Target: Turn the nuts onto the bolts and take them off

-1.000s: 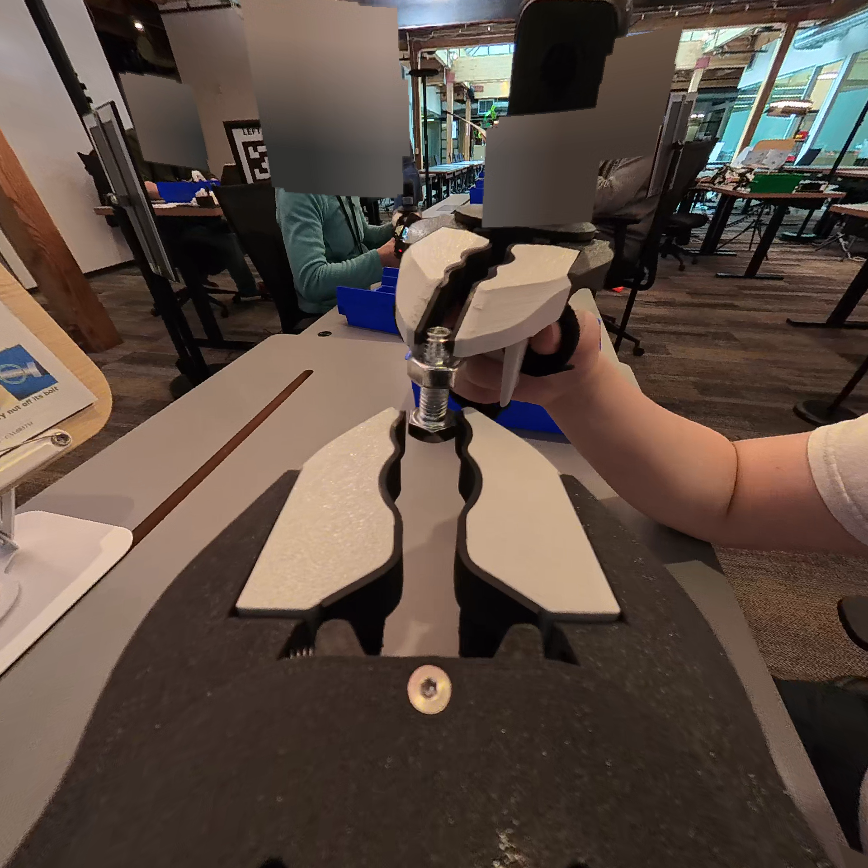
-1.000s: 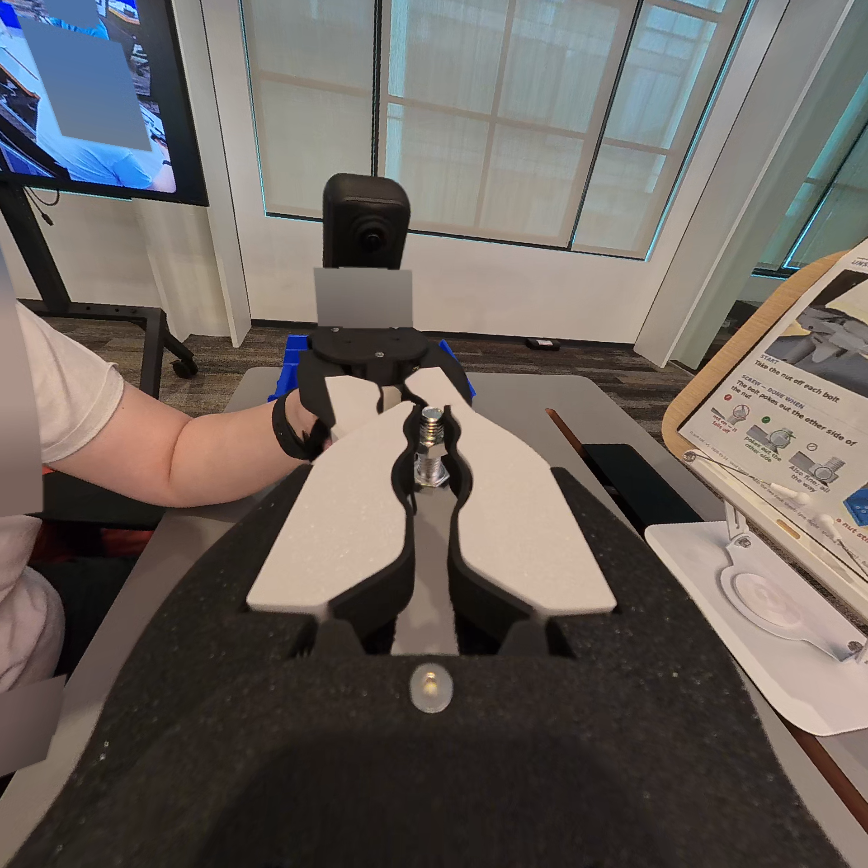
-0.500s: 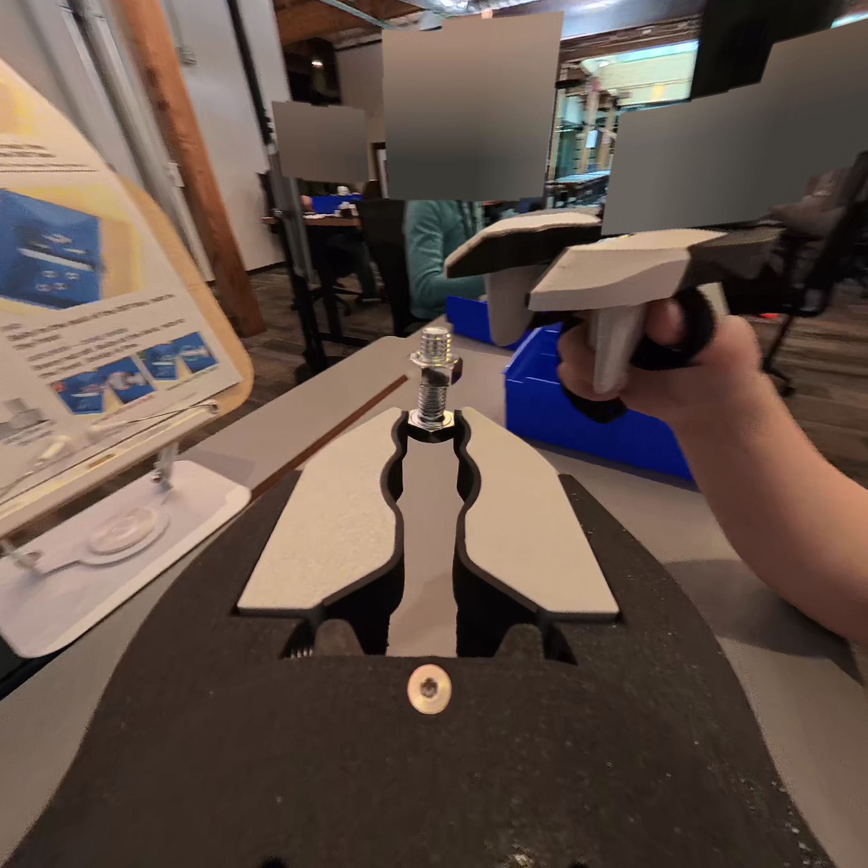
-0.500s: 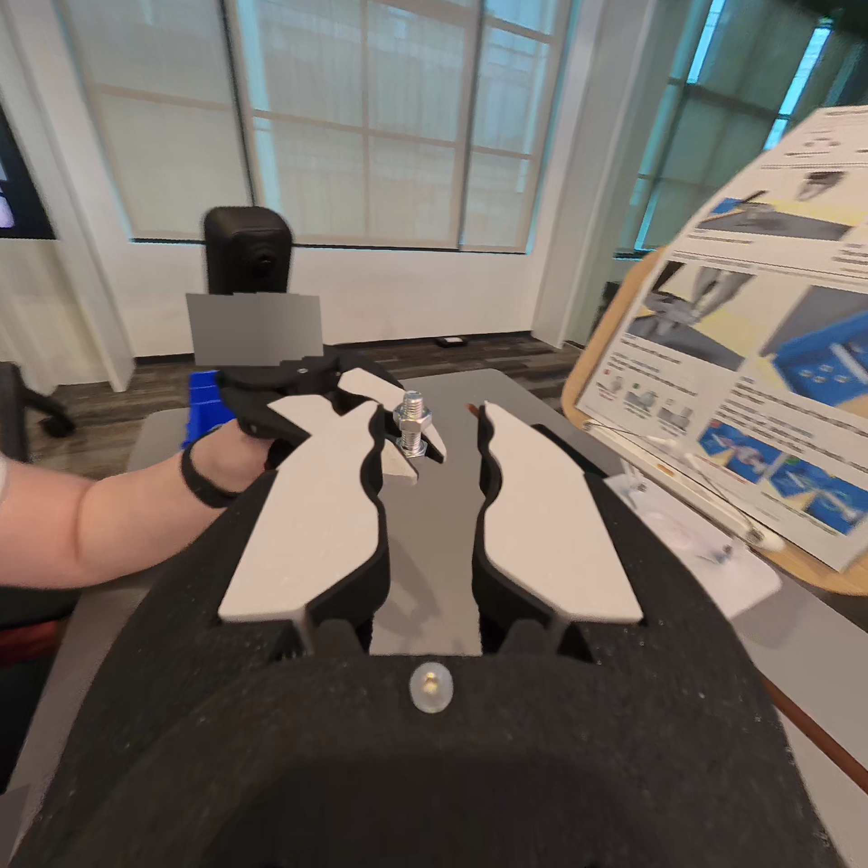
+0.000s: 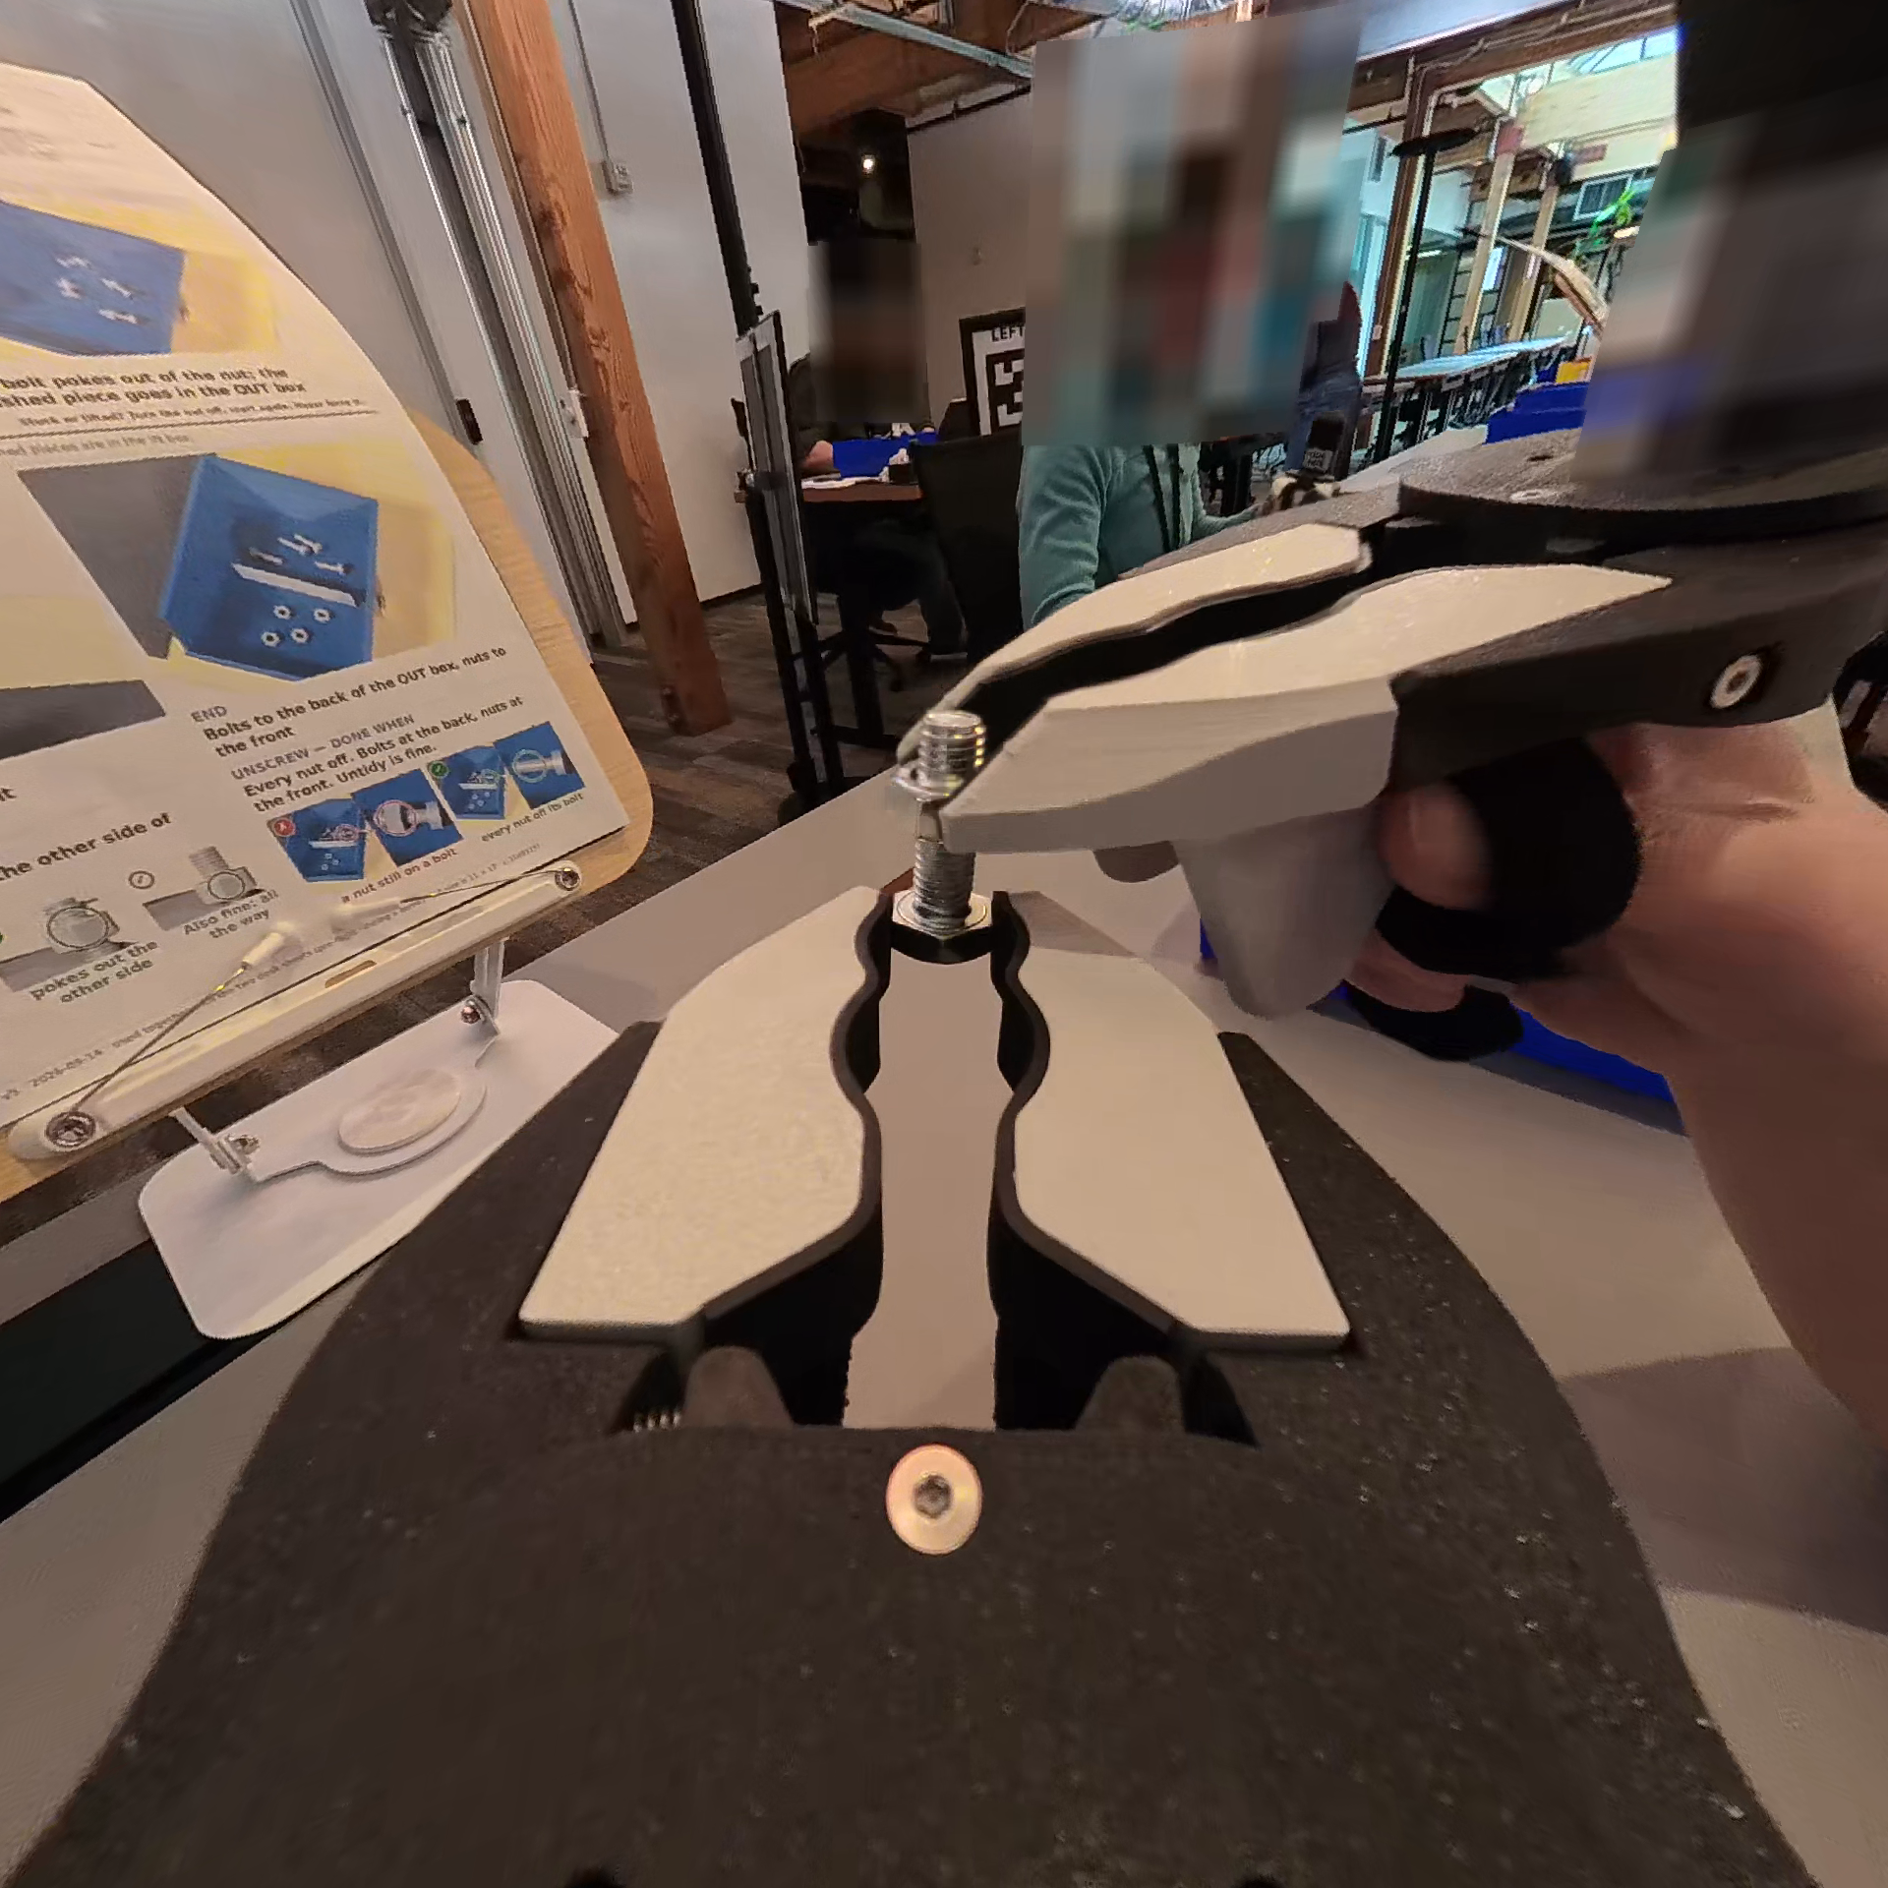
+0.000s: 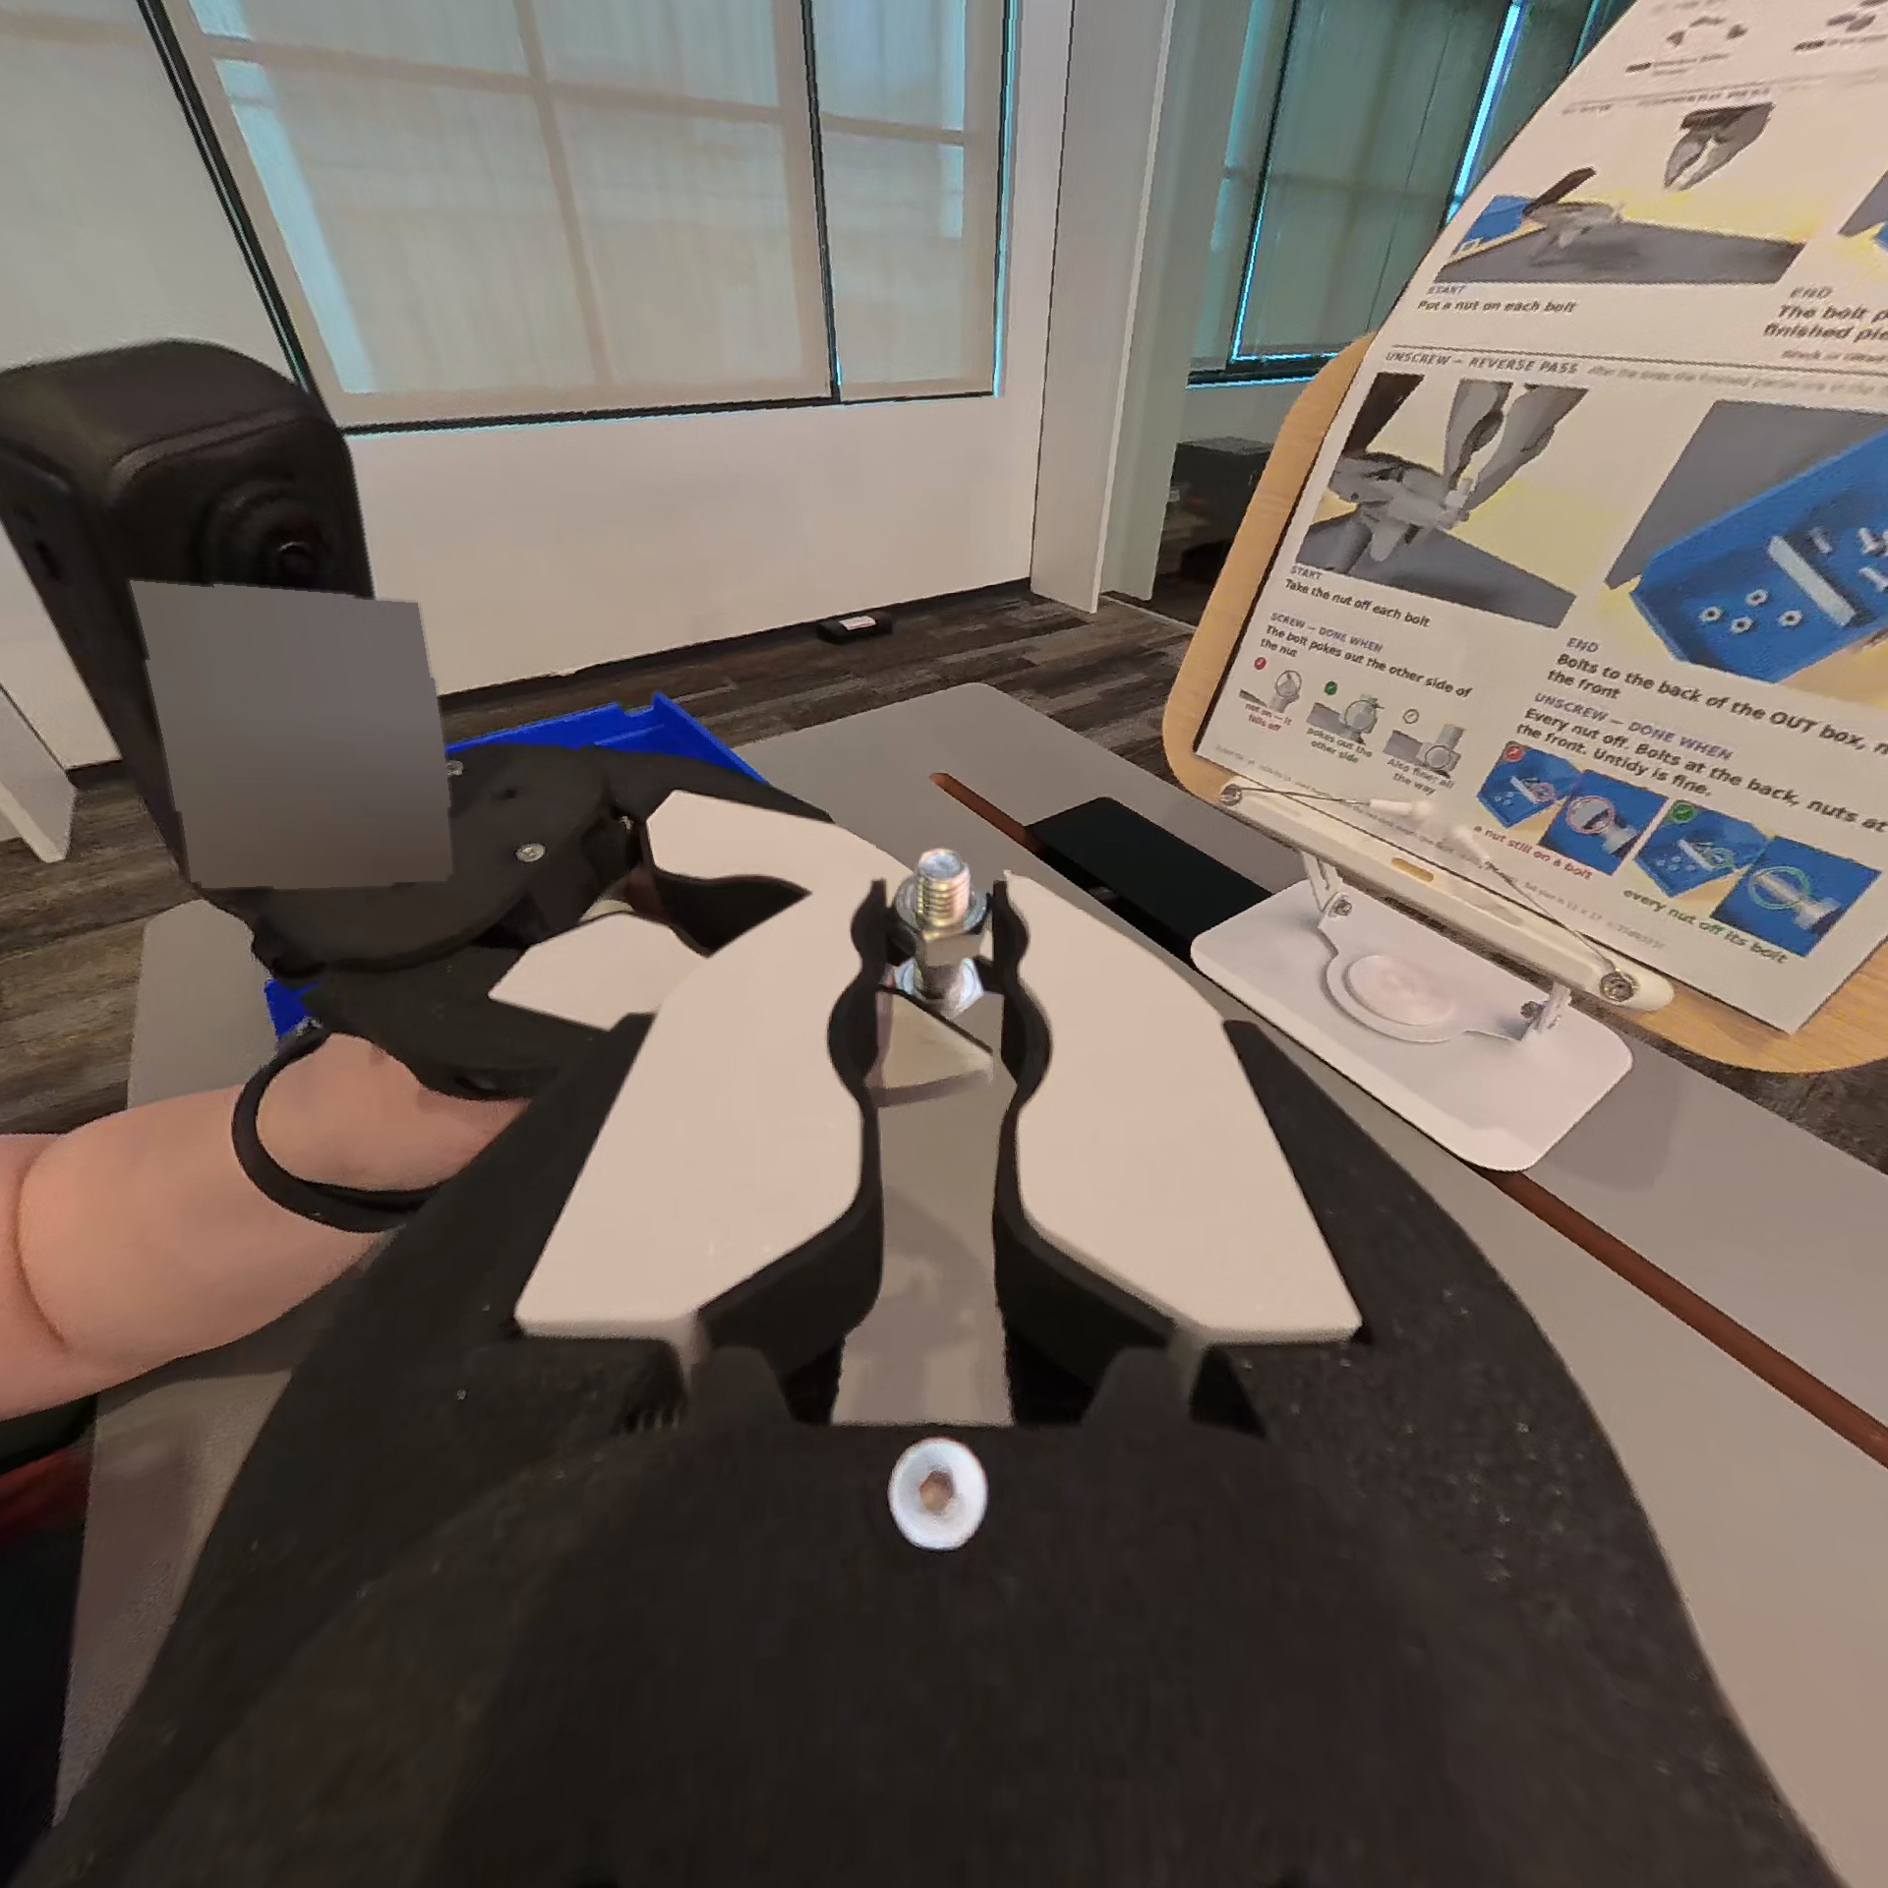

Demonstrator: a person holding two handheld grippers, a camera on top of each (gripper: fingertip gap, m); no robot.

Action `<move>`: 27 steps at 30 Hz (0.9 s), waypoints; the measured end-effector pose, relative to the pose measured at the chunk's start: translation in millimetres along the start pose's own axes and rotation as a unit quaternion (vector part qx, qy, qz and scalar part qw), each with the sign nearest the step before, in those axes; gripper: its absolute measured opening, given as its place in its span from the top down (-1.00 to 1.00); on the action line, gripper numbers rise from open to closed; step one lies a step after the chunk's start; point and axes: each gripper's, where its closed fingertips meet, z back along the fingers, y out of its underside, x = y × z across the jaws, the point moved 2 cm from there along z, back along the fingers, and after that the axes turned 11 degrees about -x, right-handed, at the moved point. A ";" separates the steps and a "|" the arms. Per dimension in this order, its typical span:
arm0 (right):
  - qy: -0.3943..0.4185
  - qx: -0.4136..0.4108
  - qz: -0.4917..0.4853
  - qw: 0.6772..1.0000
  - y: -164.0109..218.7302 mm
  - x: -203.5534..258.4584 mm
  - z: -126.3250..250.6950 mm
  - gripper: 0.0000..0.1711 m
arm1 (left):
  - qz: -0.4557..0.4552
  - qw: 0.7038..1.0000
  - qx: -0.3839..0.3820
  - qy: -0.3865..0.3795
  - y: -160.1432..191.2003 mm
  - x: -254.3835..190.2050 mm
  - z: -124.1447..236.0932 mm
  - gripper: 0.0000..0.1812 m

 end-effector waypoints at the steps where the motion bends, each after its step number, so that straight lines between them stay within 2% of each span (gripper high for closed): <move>1: 0.000 0.006 0.005 1.000 0.0 0.0 1.2 0.78 | 0.001 1.000 0.000 0.003 -0.9 -0.4 0.5 0.80; 9: -0.002 -0.017 0.013 1.000 -17.3 -9.5 18.4 0.76 | 0.037 0.999 -0.014 0.011 -10.4 4.6 5.8 0.80; 12: -0.035 -0.027 0.006 0.999 -18.7 2.4 14.4 0.69 | 0.044 0.999 -0.013 0.018 -11.0 2.2 5.8 0.80; 15: -0.021 -0.016 0.021 0.999 -11.3 3.4 6.5 0.62 | 0.044 0.999 -0.013 0.026 -11.3 -3.0 5.1 0.80; 21: -0.022 -0.020 0.007 1.000 -14.3 -3.3 12.3 0.60 | 0.037 0.999 -0.022 0.026 -15.8 -5.1 6.7 0.80; 23: -0.021 -0.033 0.001 0.999 -18.8 -6.7 16.2 0.66 | 0.043 0.998 -0.021 0.028 -16.2 -4.0 7.3 0.80; 27: -0.052 -0.045 -0.010 0.998 -22.2 5.4 14.3 0.65 | 0.046 0.998 -0.024 0.030 -15.7 -4.3 6.5 0.80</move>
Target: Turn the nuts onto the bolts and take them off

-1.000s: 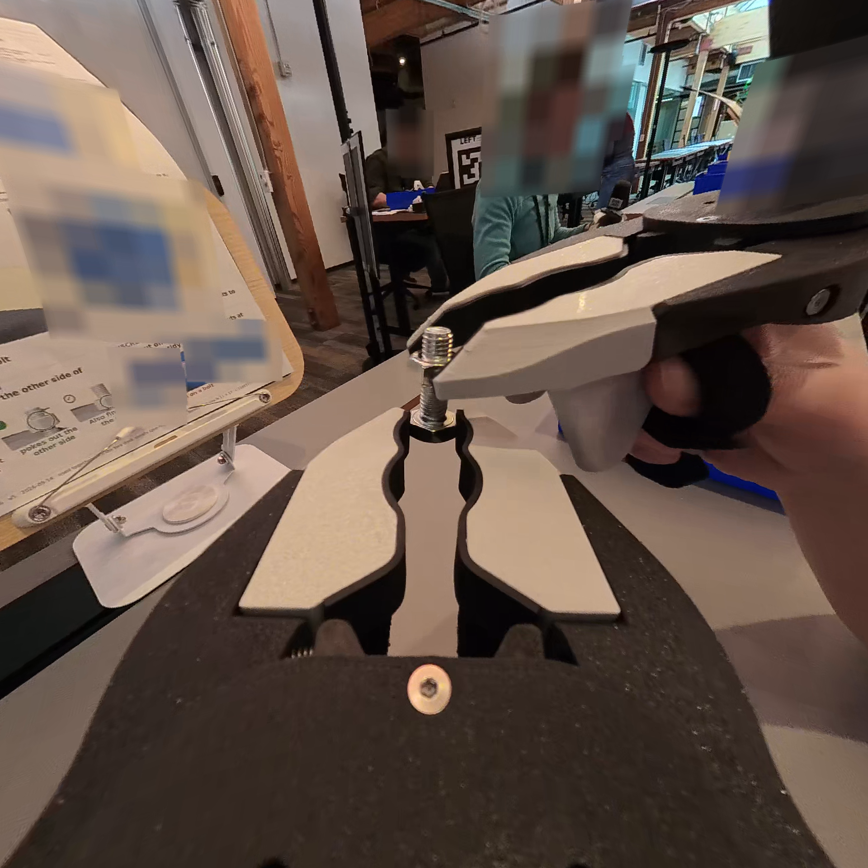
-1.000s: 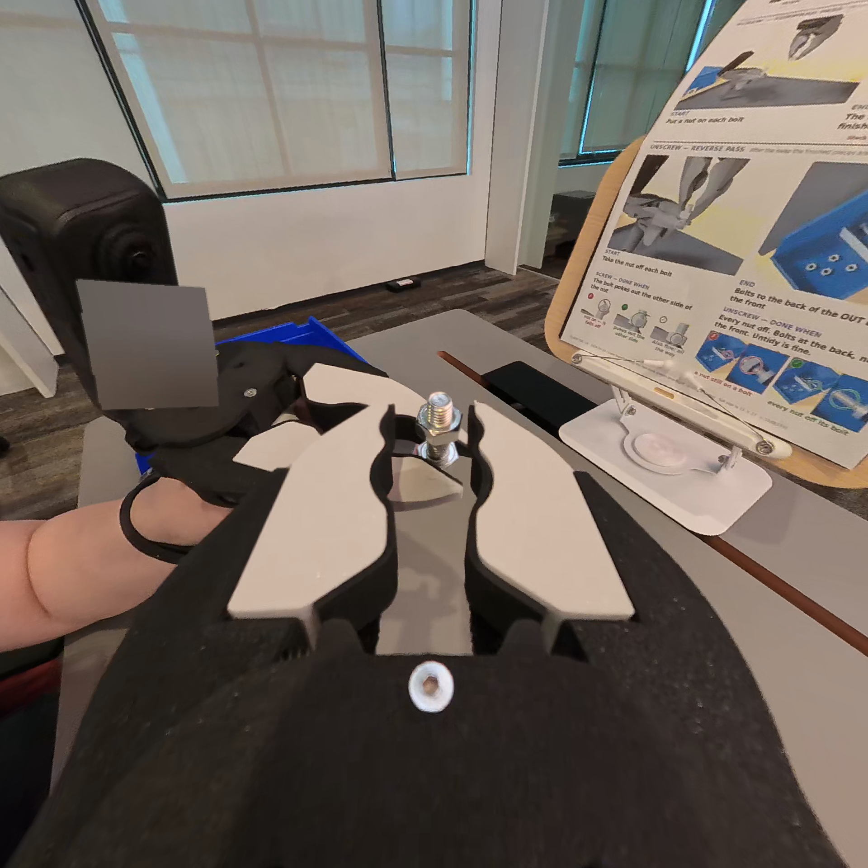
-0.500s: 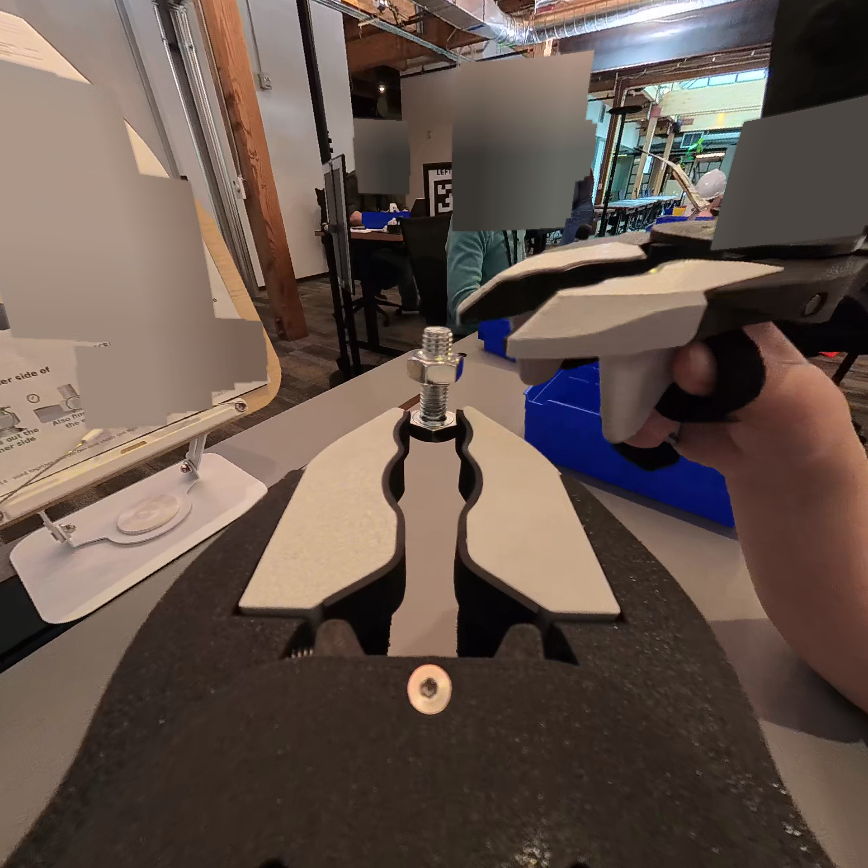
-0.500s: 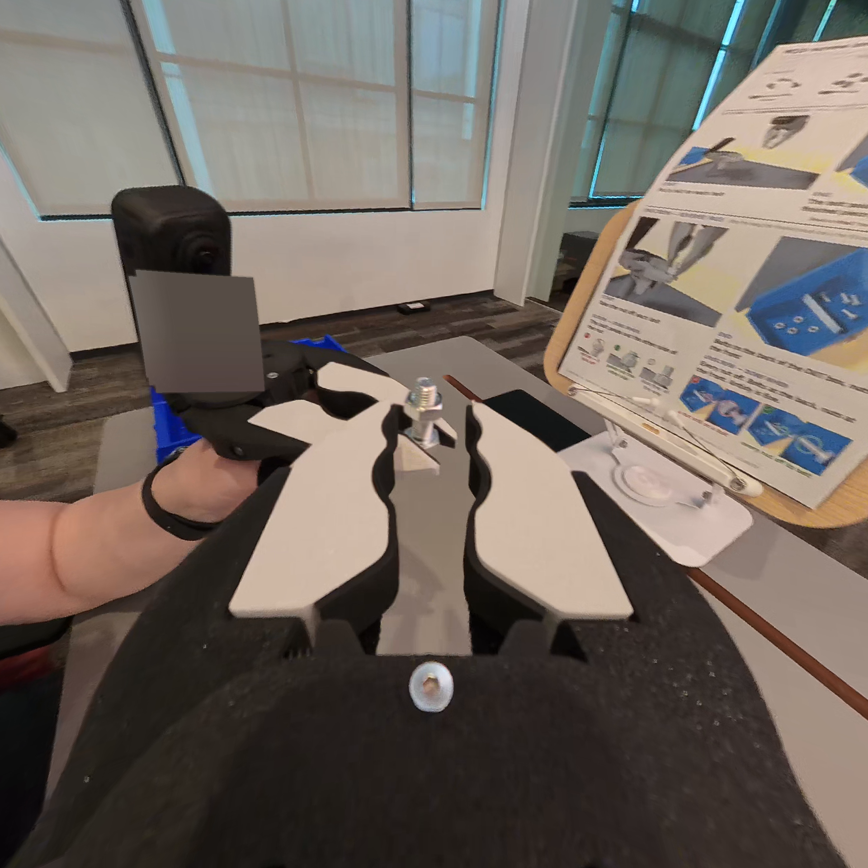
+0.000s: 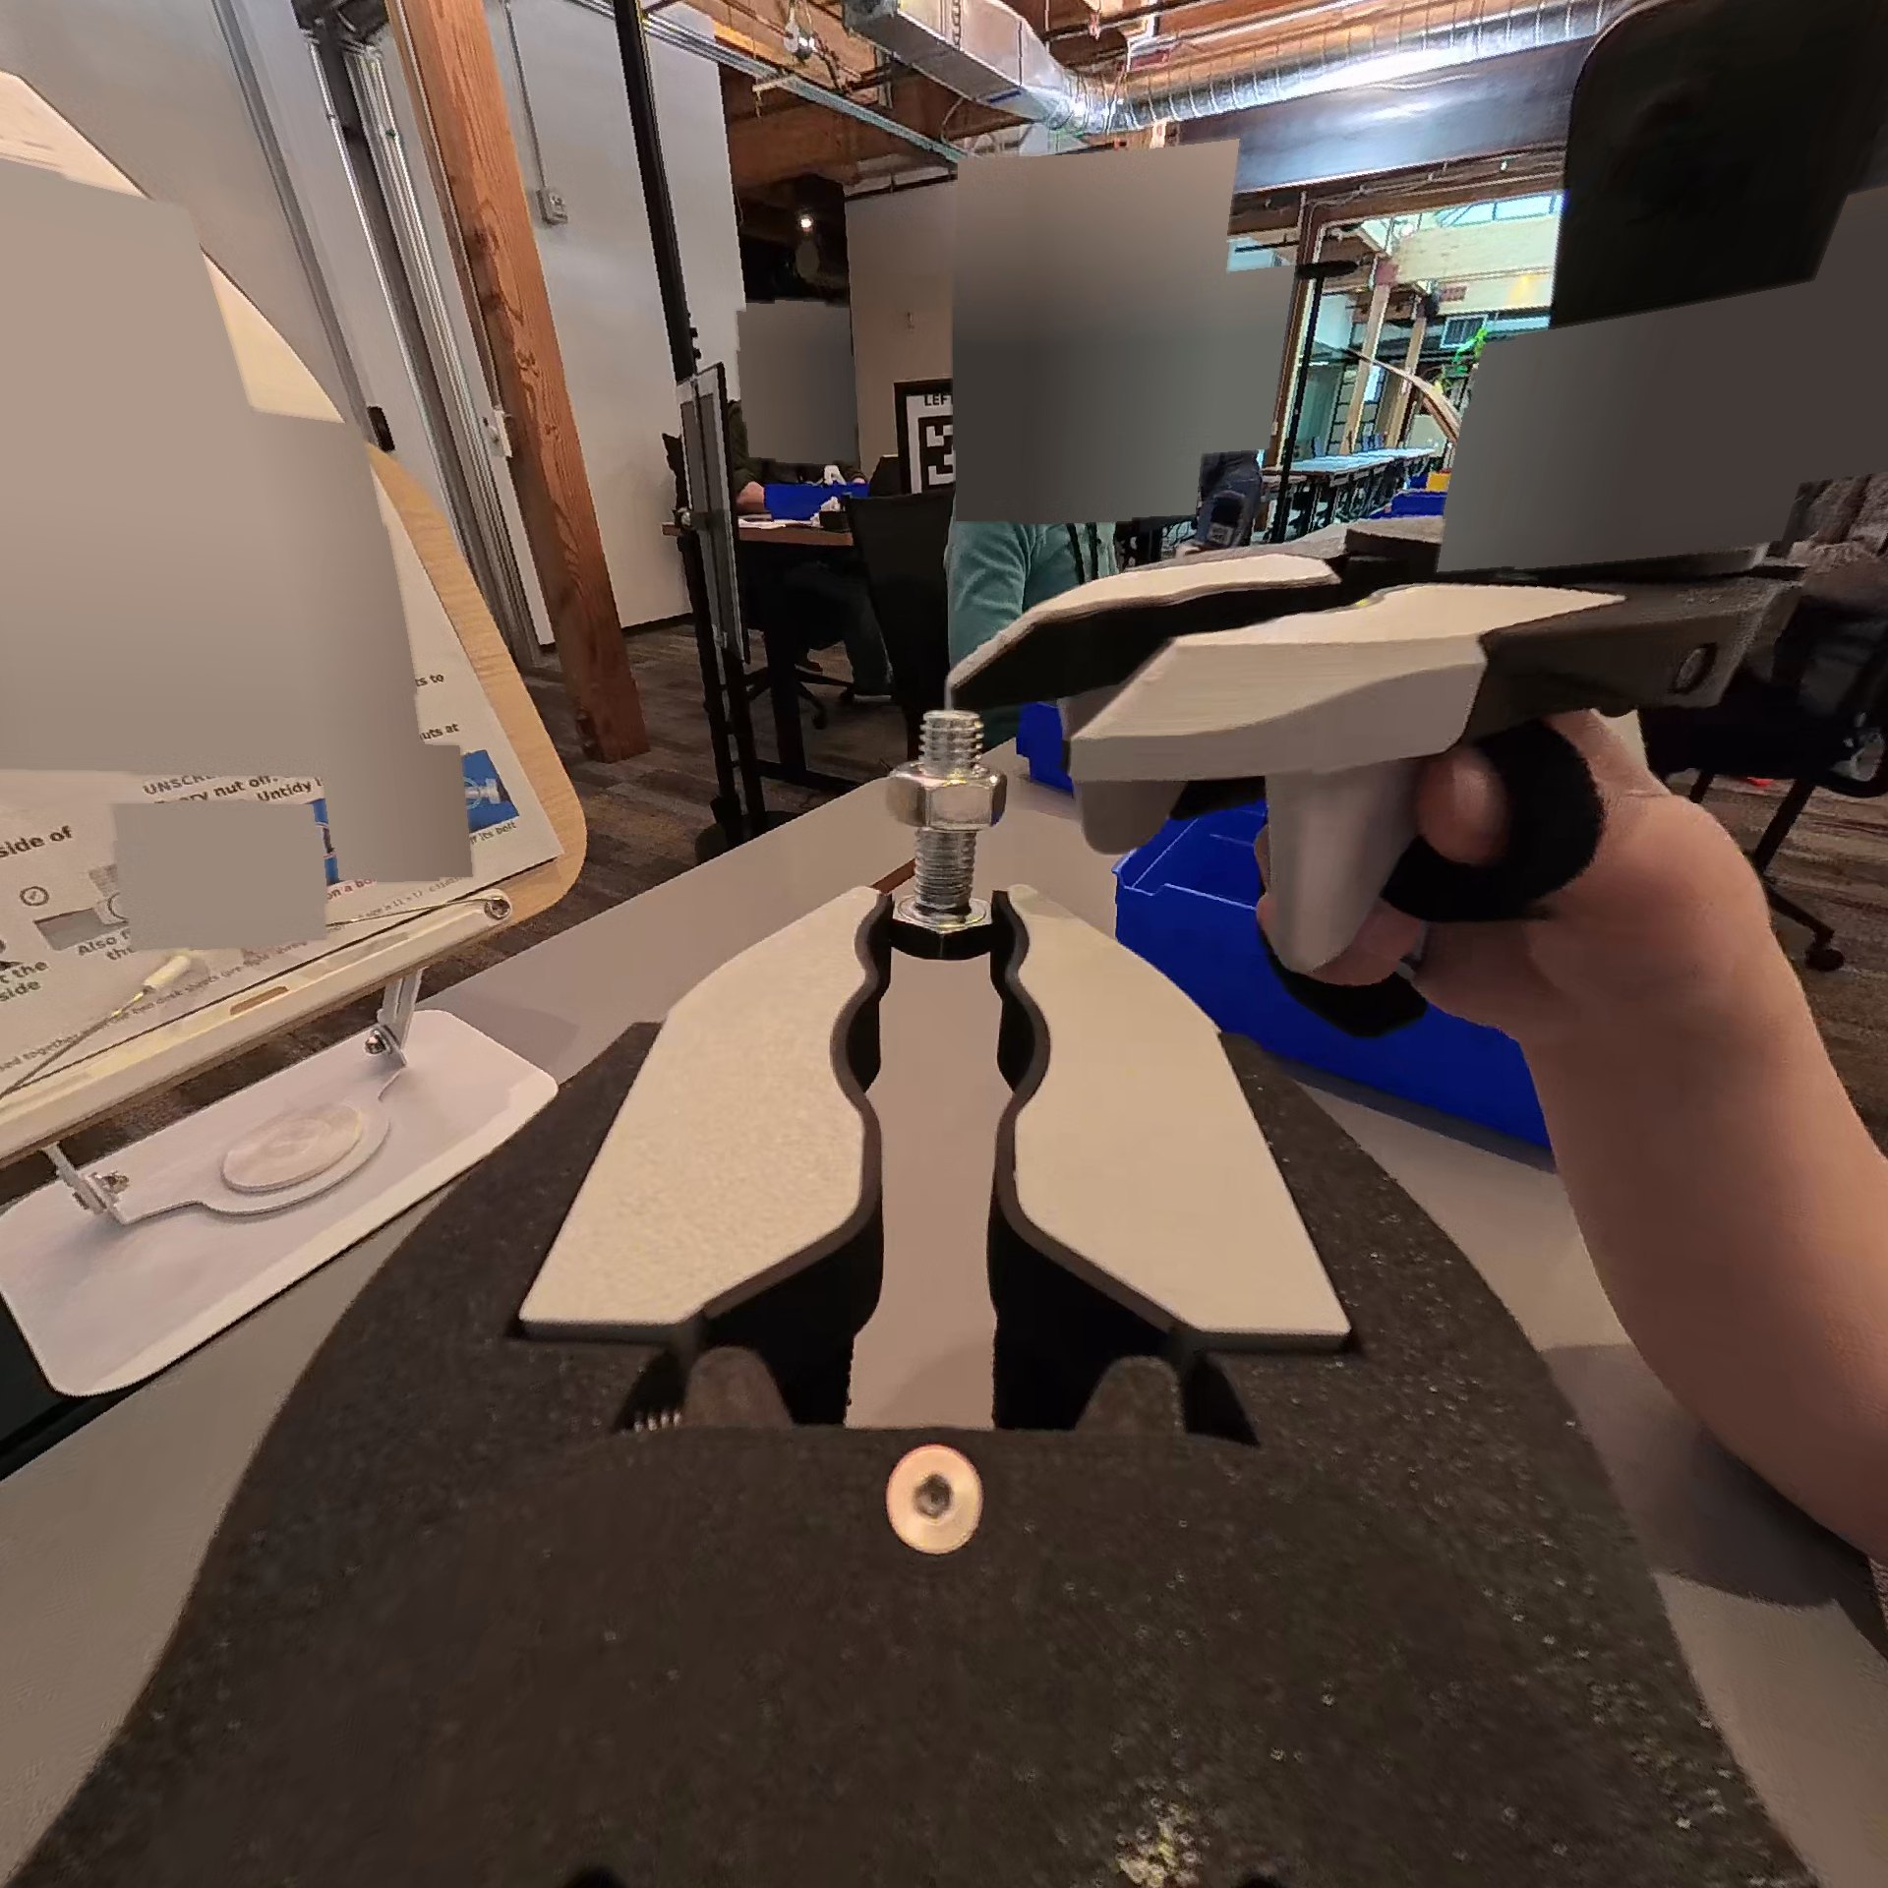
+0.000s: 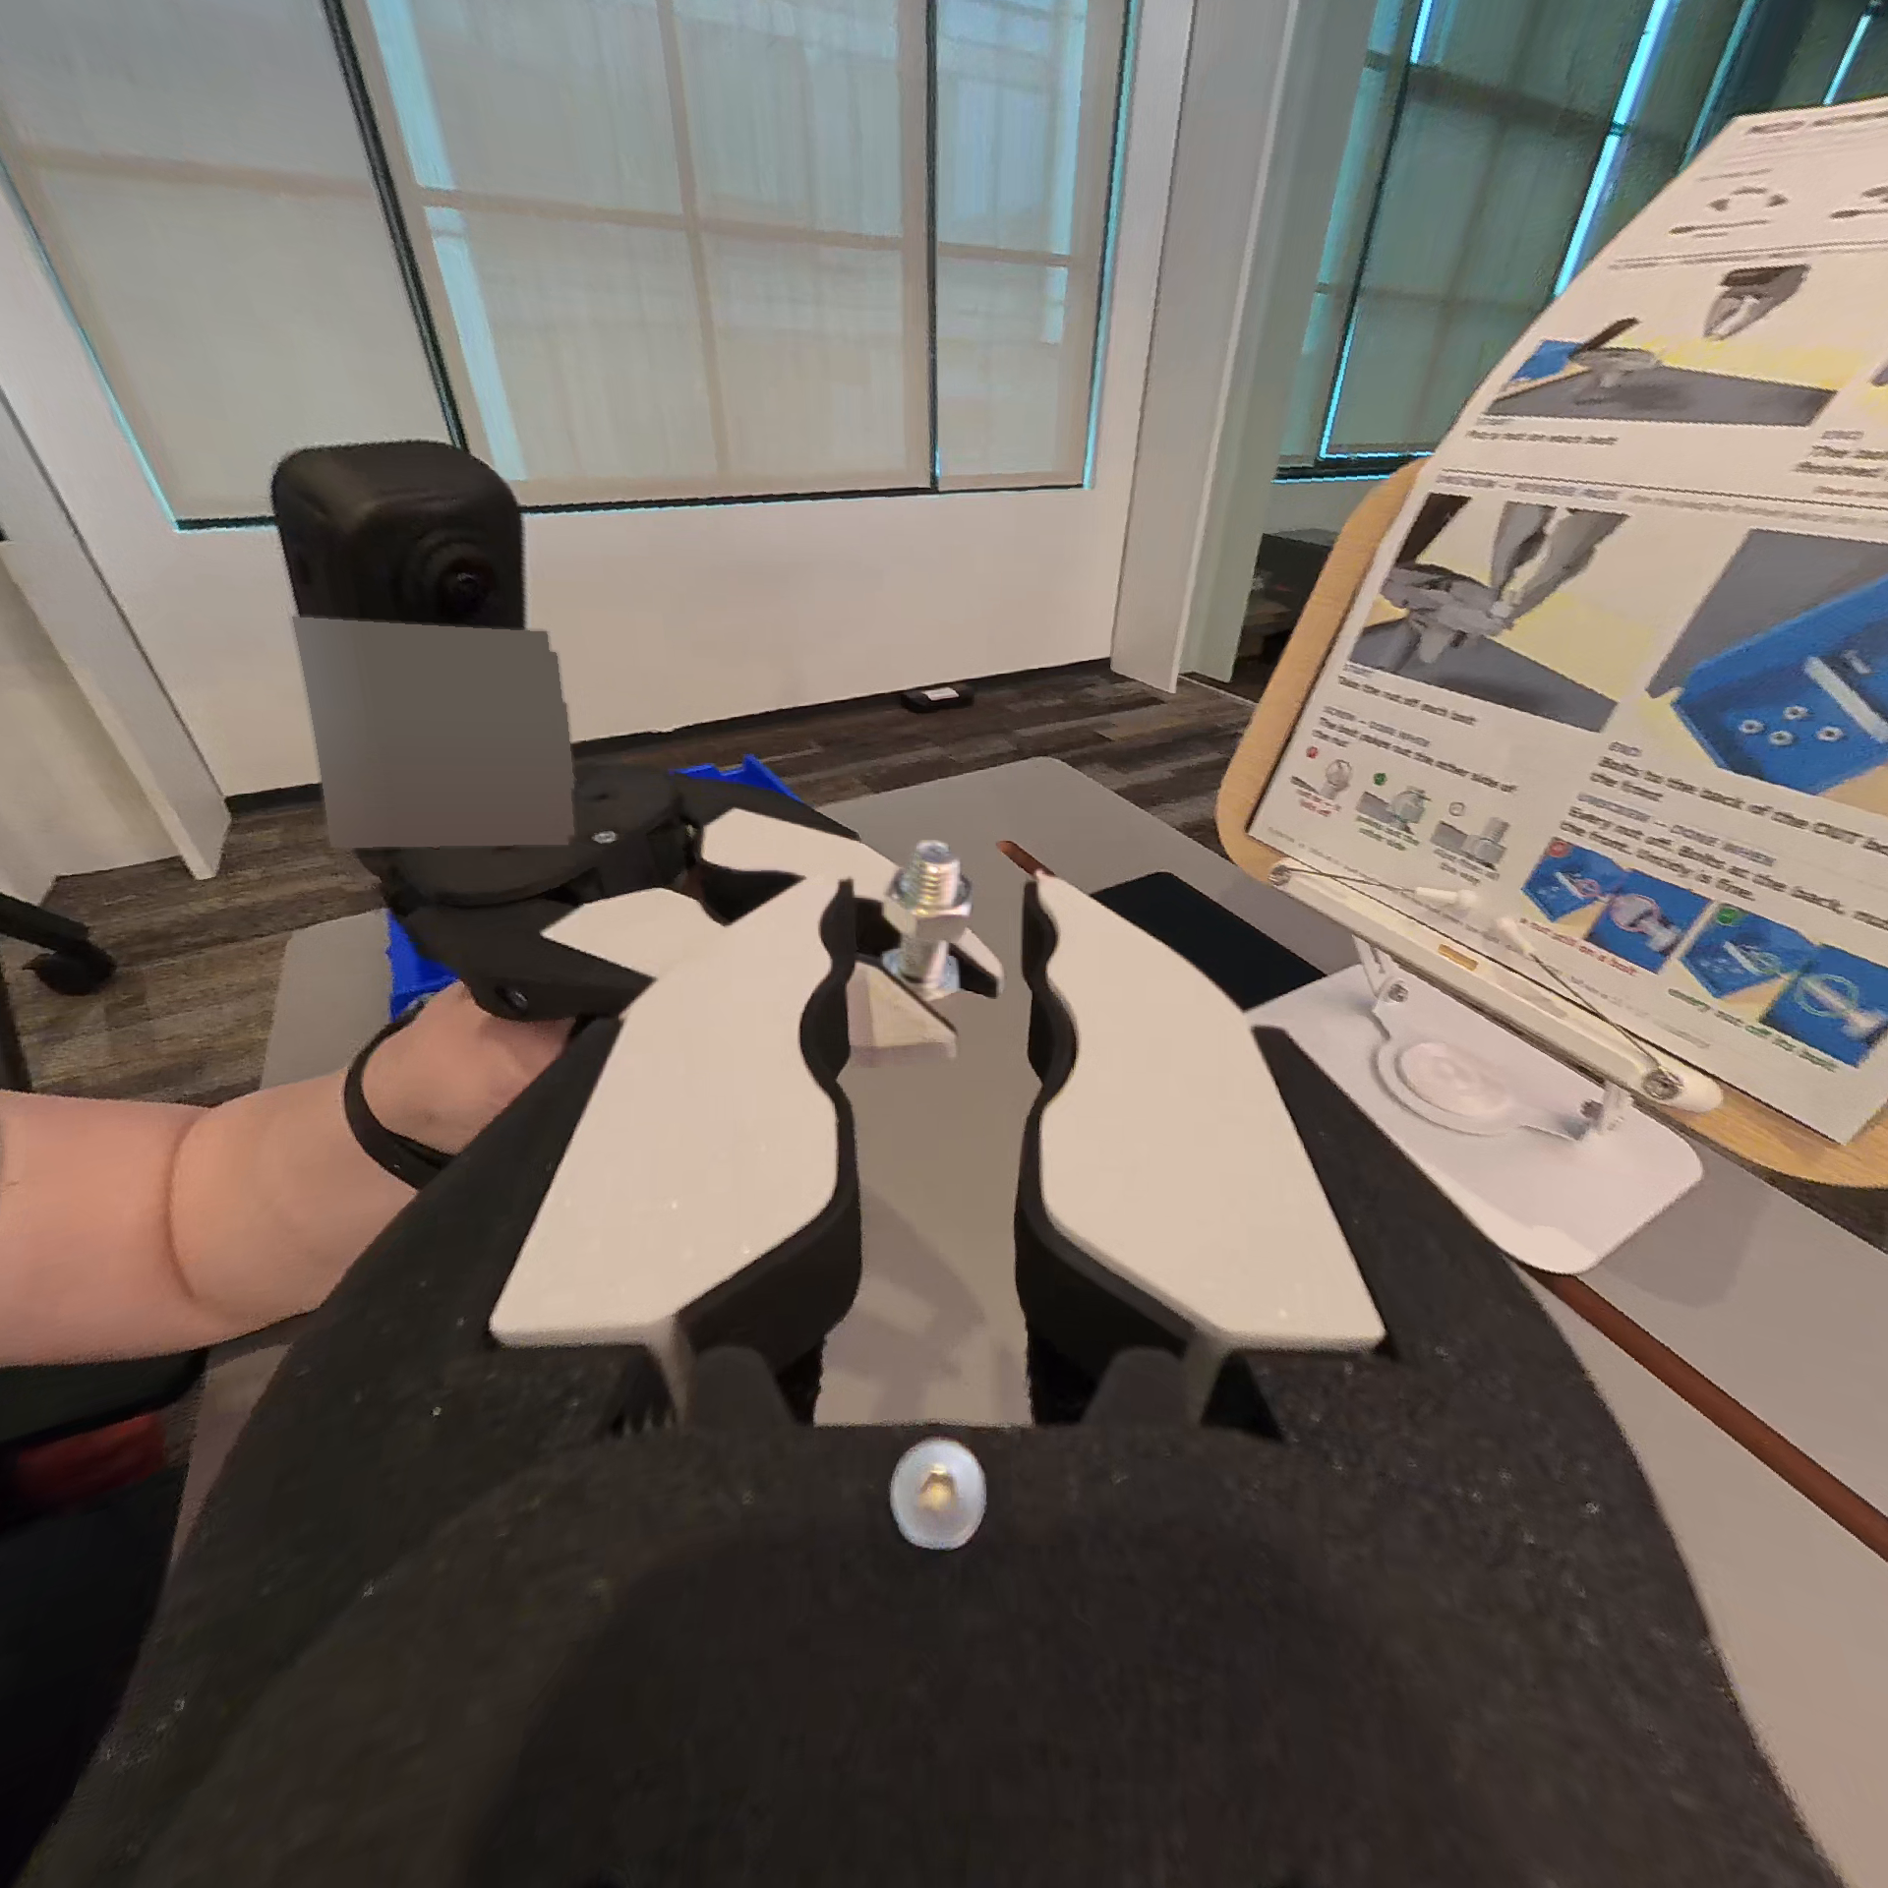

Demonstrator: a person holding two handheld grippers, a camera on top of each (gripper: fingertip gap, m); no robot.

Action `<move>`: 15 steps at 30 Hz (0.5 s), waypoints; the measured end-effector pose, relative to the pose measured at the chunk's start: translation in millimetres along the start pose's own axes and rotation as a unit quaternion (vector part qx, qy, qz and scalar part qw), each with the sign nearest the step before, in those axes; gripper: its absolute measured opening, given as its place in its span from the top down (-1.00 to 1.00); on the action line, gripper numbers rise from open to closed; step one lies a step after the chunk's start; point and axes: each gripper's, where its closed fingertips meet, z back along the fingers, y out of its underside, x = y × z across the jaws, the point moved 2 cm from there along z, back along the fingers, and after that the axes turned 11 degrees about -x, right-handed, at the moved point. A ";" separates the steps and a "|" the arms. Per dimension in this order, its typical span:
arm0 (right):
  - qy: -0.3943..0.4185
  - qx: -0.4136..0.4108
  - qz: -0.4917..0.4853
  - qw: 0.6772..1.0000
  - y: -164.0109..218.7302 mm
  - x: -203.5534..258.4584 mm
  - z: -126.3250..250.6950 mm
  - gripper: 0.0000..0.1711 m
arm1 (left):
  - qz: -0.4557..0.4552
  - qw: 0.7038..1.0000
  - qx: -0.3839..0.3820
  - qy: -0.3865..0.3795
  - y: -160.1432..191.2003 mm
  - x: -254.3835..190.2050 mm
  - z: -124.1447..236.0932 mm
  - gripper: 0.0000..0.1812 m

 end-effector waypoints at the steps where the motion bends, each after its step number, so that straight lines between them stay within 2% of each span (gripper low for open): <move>1: 0.001 -0.002 0.000 1.000 0.6 1.7 -1.8 0.64 | -0.001 1.000 -0.003 0.004 -0.5 -1.5 -0.2 0.80; 10: -0.015 0.000 0.011 1.000 4.2 8.1 -5.5 0.79 | -0.011 1.000 -0.009 0.014 -5.7 -7.4 1.9 0.80; 13: -0.050 0.012 0.062 0.997 2.8 12.9 -0.5 0.79 | -0.002 0.999 -0.003 0.050 -5.8 -14.3 2.5 0.80; 15: -0.094 0.018 0.085 0.992 1.4 17.7 7.4 0.79 | 0.020 0.995 0.007 0.101 -5.8 -24.7 4.4 0.80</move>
